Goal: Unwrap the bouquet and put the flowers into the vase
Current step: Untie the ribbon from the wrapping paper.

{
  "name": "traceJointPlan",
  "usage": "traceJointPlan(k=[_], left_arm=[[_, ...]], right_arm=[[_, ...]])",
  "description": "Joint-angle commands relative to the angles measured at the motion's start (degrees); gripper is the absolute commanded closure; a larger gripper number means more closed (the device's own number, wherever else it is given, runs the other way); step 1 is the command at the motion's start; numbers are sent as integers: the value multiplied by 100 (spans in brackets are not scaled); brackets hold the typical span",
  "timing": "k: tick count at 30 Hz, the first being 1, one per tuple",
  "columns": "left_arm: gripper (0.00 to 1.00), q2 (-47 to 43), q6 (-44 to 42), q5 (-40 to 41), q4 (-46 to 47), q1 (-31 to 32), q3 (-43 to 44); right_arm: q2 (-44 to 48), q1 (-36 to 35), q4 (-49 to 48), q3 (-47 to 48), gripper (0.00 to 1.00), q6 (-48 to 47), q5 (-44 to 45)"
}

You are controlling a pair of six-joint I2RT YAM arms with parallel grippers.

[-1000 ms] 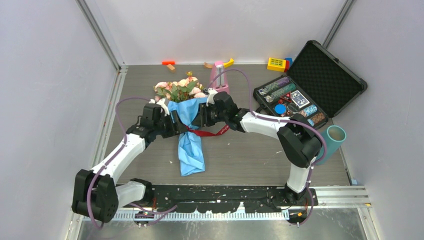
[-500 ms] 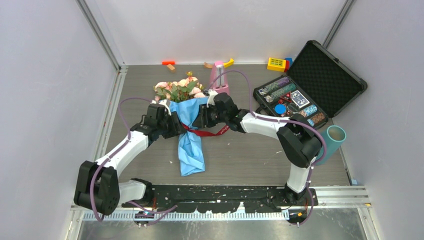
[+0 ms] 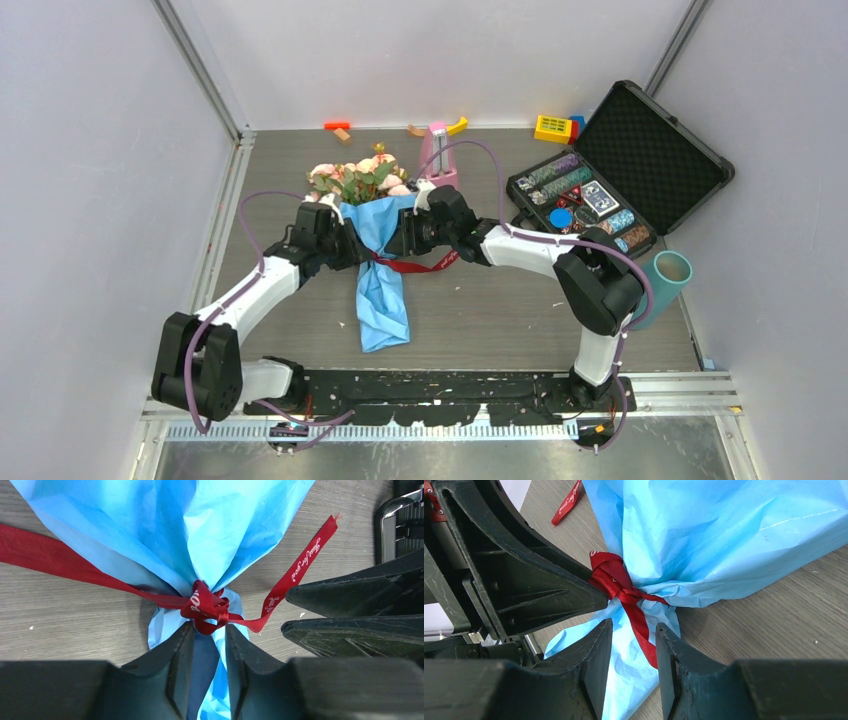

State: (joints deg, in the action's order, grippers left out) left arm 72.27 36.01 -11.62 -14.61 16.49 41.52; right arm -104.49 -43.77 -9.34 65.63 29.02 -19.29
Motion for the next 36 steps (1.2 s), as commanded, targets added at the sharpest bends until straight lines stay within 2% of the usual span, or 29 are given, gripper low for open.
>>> traceJointPlan(k=[1, 5, 9, 16, 32, 36], left_arm=[[74, 32, 63, -44, 328, 12, 225], [90, -15, 58, -11, 257, 15, 225], [100, -133, -3, 91, 77, 12, 232], [100, -213, -196, 124, -183, 3, 287], [100, -168, -235, -58, -176, -41, 346], [100, -150, -230, -82, -181, -41, 374]], right_arm=[[113, -22, -120, 175, 57, -33, -57], [73, -22, -95, 234, 57, -47, -92], [-36, -69, 76, 410, 51, -176, -195], [-396, -197, 360, 810, 50, -442, -274], [-951, -290, 484, 1255, 67, -560, -420], [-1044, -292, 510, 1319, 67, -562, -483]])
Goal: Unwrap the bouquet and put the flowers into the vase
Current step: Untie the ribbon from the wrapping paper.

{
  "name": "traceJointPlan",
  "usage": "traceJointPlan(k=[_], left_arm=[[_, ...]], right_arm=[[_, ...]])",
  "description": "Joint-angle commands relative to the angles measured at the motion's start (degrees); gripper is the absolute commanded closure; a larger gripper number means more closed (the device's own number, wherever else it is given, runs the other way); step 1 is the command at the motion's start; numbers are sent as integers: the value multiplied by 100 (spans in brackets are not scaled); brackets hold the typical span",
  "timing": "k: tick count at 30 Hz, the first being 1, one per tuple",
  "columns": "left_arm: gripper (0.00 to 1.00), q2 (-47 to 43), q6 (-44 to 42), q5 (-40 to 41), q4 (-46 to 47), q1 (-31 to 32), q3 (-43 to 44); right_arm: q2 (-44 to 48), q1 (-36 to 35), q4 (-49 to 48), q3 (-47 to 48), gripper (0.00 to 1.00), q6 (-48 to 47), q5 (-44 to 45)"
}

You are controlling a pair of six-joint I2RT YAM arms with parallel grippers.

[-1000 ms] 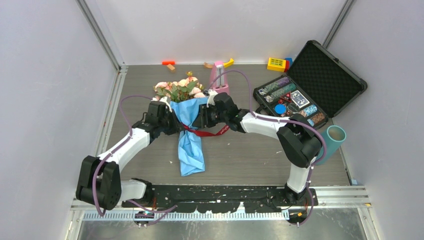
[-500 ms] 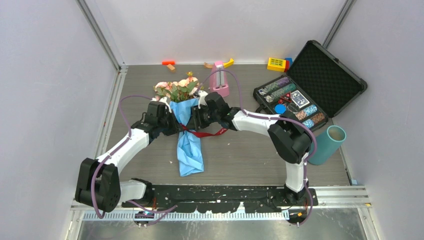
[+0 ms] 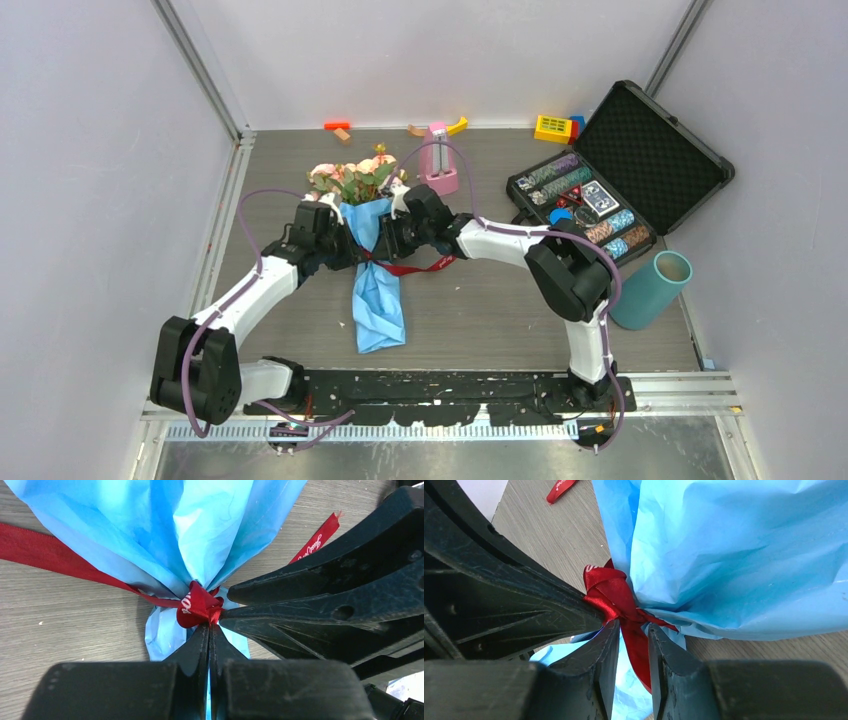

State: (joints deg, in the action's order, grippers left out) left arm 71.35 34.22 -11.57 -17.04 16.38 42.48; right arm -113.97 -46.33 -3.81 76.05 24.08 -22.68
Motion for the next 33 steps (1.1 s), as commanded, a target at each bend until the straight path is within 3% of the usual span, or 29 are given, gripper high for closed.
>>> traceJointPlan(k=[1, 19, 21, 28, 33], left_arm=[[100, -57, -55, -88, 65, -30, 286], [100, -60, -42, -130, 50, -34, 315], [100, -60, -25, -154, 56, -37, 306], [100, -96, -27, -107, 15, -45, 285], [100, -171, 0, -40, -124, -224, 271]], right_arm=[[-115, -39, -41, 282, 67, -64, -159], [-239, -147, -121, 422, 63, -38, -173], [-261, -153, -149, 434, 66, -34, -137], [-113, -157, -332, 243, 96, 27, 139], [165, -158, -622, -115, 100, 198, 461]])
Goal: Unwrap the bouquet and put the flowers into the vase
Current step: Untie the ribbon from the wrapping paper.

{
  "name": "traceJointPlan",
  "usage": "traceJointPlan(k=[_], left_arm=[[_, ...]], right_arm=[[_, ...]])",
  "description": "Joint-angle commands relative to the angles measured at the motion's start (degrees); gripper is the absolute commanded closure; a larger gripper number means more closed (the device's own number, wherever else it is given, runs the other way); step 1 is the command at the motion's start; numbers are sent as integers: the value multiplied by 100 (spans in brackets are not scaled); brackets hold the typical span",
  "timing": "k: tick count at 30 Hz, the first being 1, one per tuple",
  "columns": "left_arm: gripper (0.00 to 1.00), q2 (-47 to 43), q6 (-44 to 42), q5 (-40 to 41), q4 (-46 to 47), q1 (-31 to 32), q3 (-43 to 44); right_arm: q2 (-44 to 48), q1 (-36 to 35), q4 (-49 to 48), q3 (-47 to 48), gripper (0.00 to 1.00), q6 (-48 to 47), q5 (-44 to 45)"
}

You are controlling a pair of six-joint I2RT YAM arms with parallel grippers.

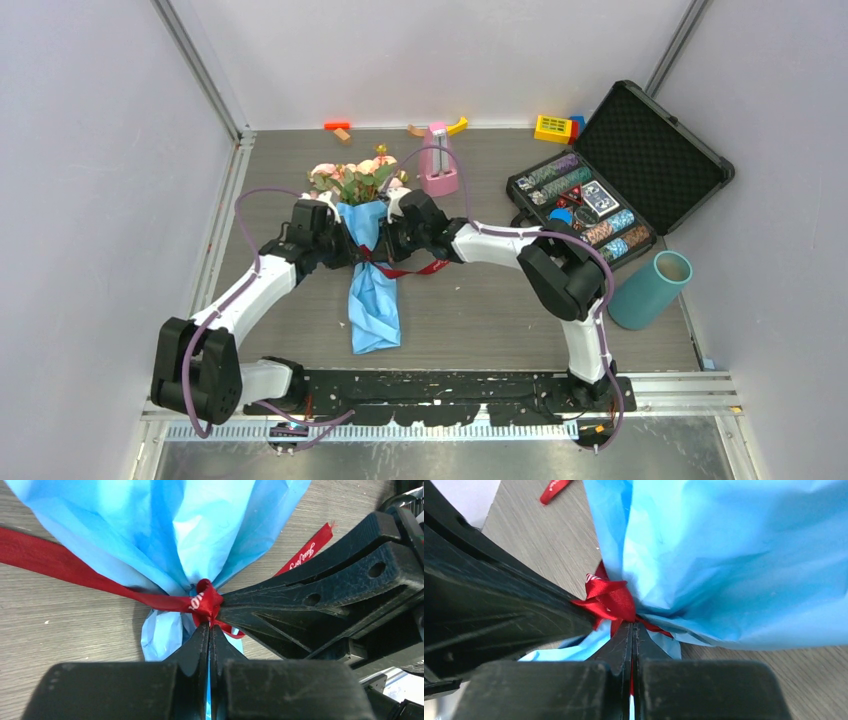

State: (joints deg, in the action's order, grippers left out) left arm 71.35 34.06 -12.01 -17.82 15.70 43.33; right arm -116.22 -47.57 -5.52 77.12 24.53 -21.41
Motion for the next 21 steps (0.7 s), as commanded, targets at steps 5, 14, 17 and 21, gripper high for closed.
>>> traceJointPlan(k=[5, 14, 17, 21], left_arm=[[100, -186, 113, -133, -104, -413, 124], [100, -137, 233, -152, -191, -691, 38], [100, -144, 295, -138, -191, -779, -11], [100, -99, 345, -271, -120, -831, -89]], right_arm=[[550, -33, -746, -636, 100, 457, 602], [798, -37, -1046, -1068, 100, 812, 942], [884, -33, -1048, -1182, 100, 866, 1082], [889, -33, -991, -1237, 100, 919, 1138]])
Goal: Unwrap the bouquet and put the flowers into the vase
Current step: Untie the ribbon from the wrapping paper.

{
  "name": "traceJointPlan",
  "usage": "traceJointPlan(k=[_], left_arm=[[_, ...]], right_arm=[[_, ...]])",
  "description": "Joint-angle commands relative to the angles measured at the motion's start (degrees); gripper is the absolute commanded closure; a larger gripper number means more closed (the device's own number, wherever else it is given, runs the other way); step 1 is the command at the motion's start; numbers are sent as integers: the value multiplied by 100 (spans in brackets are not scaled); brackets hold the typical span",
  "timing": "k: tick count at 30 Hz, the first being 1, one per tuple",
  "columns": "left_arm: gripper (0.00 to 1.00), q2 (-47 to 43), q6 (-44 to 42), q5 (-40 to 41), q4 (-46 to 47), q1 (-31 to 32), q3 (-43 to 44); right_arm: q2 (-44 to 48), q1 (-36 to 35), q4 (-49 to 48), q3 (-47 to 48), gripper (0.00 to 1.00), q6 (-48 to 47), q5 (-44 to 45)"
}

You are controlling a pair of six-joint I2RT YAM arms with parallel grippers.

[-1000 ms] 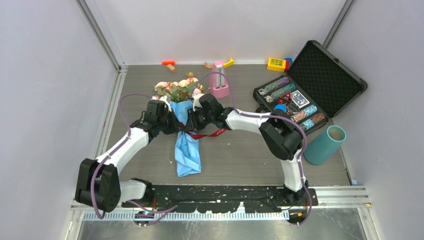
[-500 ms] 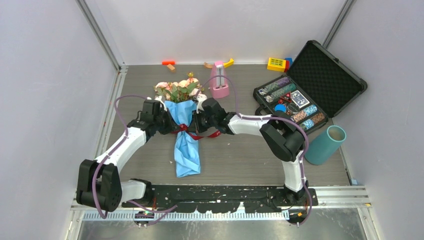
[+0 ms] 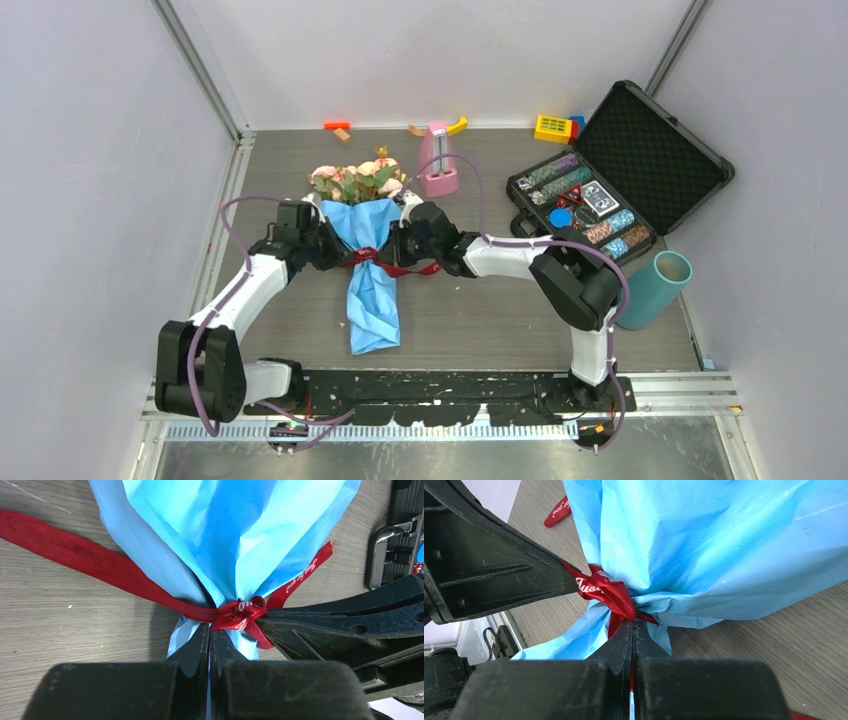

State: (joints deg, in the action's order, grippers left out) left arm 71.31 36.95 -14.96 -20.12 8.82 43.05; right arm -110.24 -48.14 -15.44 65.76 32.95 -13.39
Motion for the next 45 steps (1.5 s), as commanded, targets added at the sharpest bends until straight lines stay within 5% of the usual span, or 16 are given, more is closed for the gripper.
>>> traceJointPlan(k=[1, 7, 14, 19, 32, 45], left_arm=[[100, -77, 69, -16, 139, -143, -86], [100, 38, 106, -352, 445, -139, -279], [100, 179, 75, -683, 597, -144, -349], [100, 147, 54, -682, 615, -139, -367], [100, 193, 27, -721, 599, -139, -351], [100, 208, -21, -757, 584, -142, -315]], right_arm=[[287, 19, 4, -123, 100, 104, 337], [355, 23, -23, -313, 95, 192, 276], [628, 54, 363, -184, 69, -146, 92], [591, 219, 623, 166, 60, -327, -495], [-243, 218, 1278, 1402, 62, -621, -863], [-474, 130, 1413, 1497, 68, -662, -962]])
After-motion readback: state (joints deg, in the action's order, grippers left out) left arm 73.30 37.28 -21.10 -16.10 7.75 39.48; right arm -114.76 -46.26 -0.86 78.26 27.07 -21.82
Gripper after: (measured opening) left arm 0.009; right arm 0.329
